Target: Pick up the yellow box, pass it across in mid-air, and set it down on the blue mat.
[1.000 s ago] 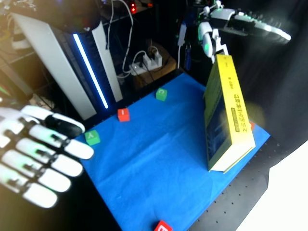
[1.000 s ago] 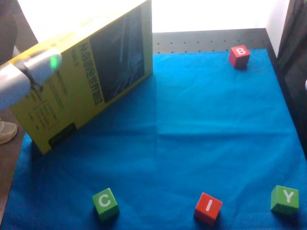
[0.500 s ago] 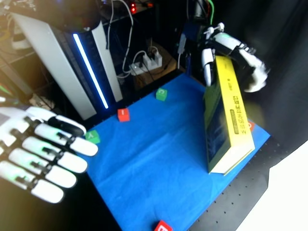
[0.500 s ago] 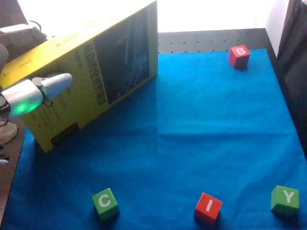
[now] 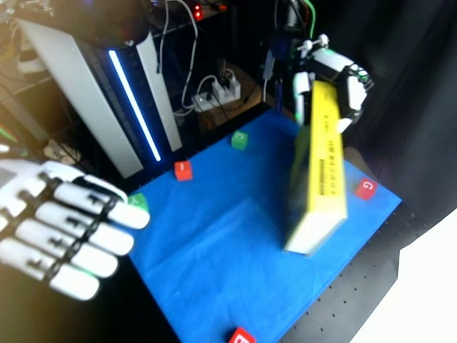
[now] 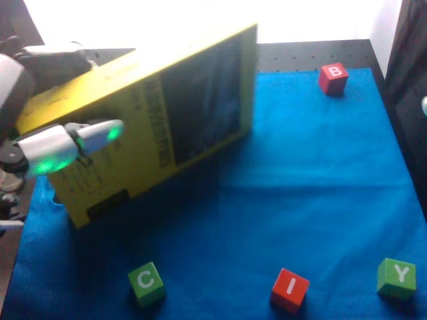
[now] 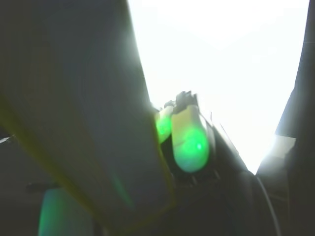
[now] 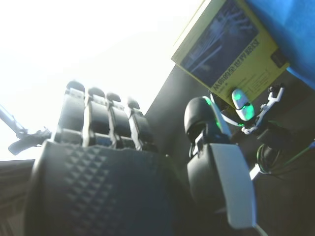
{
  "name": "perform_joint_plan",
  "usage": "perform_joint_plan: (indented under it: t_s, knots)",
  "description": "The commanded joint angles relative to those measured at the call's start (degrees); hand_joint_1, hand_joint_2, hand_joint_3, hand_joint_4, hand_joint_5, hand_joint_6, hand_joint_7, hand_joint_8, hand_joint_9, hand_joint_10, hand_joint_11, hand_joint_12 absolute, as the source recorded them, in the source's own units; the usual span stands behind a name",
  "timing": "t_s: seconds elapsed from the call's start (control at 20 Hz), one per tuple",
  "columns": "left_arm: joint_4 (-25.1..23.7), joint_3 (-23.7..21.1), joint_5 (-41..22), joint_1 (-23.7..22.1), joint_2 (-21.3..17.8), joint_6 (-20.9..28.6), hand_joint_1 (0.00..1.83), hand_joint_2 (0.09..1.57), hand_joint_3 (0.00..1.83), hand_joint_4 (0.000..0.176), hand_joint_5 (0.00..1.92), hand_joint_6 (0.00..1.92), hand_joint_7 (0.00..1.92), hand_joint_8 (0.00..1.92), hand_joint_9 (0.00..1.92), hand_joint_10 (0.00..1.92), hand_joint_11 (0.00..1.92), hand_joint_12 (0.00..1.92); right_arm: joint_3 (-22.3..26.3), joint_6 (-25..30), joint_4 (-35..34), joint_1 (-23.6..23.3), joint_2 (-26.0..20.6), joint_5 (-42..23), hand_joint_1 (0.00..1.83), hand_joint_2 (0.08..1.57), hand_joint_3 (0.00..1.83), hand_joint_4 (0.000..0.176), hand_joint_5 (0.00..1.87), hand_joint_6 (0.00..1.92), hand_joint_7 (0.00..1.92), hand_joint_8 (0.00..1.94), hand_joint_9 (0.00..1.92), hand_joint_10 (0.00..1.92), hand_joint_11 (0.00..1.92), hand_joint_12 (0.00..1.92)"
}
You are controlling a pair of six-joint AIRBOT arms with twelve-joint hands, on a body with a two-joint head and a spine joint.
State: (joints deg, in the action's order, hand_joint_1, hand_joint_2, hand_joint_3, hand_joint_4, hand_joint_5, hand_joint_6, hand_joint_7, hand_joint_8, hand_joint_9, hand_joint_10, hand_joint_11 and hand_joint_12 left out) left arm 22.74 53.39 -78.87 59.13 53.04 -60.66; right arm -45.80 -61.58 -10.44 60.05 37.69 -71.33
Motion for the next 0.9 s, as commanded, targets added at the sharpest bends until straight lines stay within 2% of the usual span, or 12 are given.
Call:
perform_joint_plan:
  t_s: [0.0, 0.05, 0.15, 0.2, 0.25, 0.3, 0.35, 0.4, 0.45, 0.55, 0.6, 0.85]
  knots:
    - [-2.2, 0.0, -6.6, -1.1, -0.3, 0.4, 1.30, 1.18, 0.00, 0.000, 1.13, 1.92, 1.35, 1.92, 1.50, 1.92, 1.58, 1.92, -0.5, 0.0, 0.7, -1.3, 0.3, -7.5, 0.45, 1.31, 0.00, 0.033, 0.00, 0.00, 0.00, 0.00, 0.00, 0.00, 0.00, 0.00]
    - [-3.4, 0.0, -6.2, -1.9, -0.2, 0.4, 1.28, 1.19, 0.00, 0.000, 1.12, 1.92, 1.35, 1.92, 1.51, 1.92, 1.60, 1.92, -0.9, 0.0, 1.6, -2.7, 0.7, -7.3, 0.51, 1.29, 0.00, 0.001, 0.00, 0.00, 0.00, 0.00, 0.00, 0.00, 0.00, 0.00]
    - [-6.4, 0.3, -4.0, -3.9, 0.2, 0.4, 1.23, 1.20, 0.00, 0.000, 1.14, 1.92, 1.37, 1.92, 1.52, 1.92, 1.60, 1.92, -2.2, 0.0, 4.0, -7.6, 2.5, -3.2, 0.66, 1.26, 0.00, 0.000, 0.00, 0.00, 0.00, 0.00, 0.00, 0.00, 0.00, 0.00]
    - [-7.2, 0.5, -3.2, -4.5, 0.4, 0.4, 1.19, 1.20, 0.00, 0.000, 1.14, 1.92, 1.37, 1.92, 1.53, 1.92, 1.60, 1.92, -2.8, 0.0, 5.2, -9.6, 3.3, -1.2, 0.65, 1.23, 0.00, 0.029, 0.00, 0.00, 0.00, 0.00, 0.00, 0.00, 0.14, 0.07]
    - [-8.4, 0.7, -2.4, -5.1, 0.6, 0.4, 1.21, 1.20, 0.00, 0.000, 1.13, 1.92, 1.37, 1.92, 1.54, 1.92, 1.61, 1.92, -3.6, 0.0, 6.7, -12.4, 4.7, 2.1, 0.68, 1.19, 0.00, 0.042, 0.00, 0.00, 0.00, 0.00, 0.00, 0.00, 0.03, 0.38]
    - [-9.6, 0.7, -2.2, -5.7, 0.6, 0.4, 1.19, 1.20, 0.00, 0.000, 1.14, 1.92, 1.38, 1.92, 1.54, 1.92, 1.61, 1.92, -4.5, 0.0, 8.0, -15.0, 6.1, 4.8, 0.69, 1.19, 0.00, 0.036, 0.00, 0.00, 0.00, 0.00, 0.00, 0.00, 0.00, 0.24]
    - [-11.2, 0.7, -2.2, -6.6, 0.6, 0.4, 1.21, 1.19, 0.00, 0.000, 1.13, 1.92, 1.38, 1.92, 1.53, 1.92, 1.61, 1.92, -5.3, 0.0, 9.1, -17.2, 7.4, 7.5, 0.62, 1.17, 0.00, 0.078, 0.00, 0.00, 0.00, 0.00, 0.00, 0.00, 0.00, 0.21]
    - [-12.4, 0.7, -2.1, -7.3, 0.6, 0.4, 1.24, 1.19, 0.00, 0.000, 1.13, 1.92, 1.36, 1.92, 1.51, 1.92, 1.60, 1.92, -5.9, 0.0, 9.5, -18.2, 8.3, 8.9, 0.61, 1.16, 0.00, 0.104, 0.00, 0.00, 0.00, 0.00, 0.00, 0.00, 0.00, 0.35]
    - [-14.2, 0.7, -2.1, -8.4, 0.6, 0.4, 1.26, 1.19, 0.00, 0.000, 1.11, 1.92, 1.35, 1.92, 1.51, 1.92, 1.60, 1.92, -6.4, 0.0, 9.7, -19.0, 9.1, 10.2, 0.62, 1.16, 0.00, 0.096, 0.00, 0.00, 0.00, 0.00, 0.00, 0.00, 0.00, 0.32]
    - [-17.1, 0.7, -2.2, -10.4, 0.6, 0.4, 1.20, 1.18, 0.00, 0.000, 1.08, 1.92, 1.32, 1.92, 1.49, 1.92, 1.58, 1.92, -7.0, 0.0, 9.7, -19.7, 9.8, 11.5, 0.58, 1.17, 0.00, 0.017, 0.00, 0.00, 0.00, 0.00, 0.00, 0.00, 0.00, 0.03]
    - [-18.2, 0.6, -2.4, -11.0, 0.7, 0.4, 1.15, 1.20, 0.00, 0.000, 1.06, 1.92, 1.30, 1.92, 1.46, 1.92, 1.55, 1.92, -7.2, 0.0, 9.7, -20.1, 10.2, 12.5, 0.57, 1.16, 0.00, 0.001, 0.00, 0.00, 0.00, 0.00, 0.00, 0.00, 0.00, 0.00]
    - [-22.4, 0.2, -5.4, -12.7, 0.7, 0.4, 1.18, 1.18, 0.00, 0.000, 1.07, 1.92, 1.33, 1.92, 1.37, 1.92, 1.47, 1.92, -9.5, 0.0, 9.7, -22.2, 12.9, 18.3, 0.52, 1.13, 0.00, 0.001, 0.00, 0.00, 0.00, 0.00, 0.00, 0.00, 0.00, 0.00]
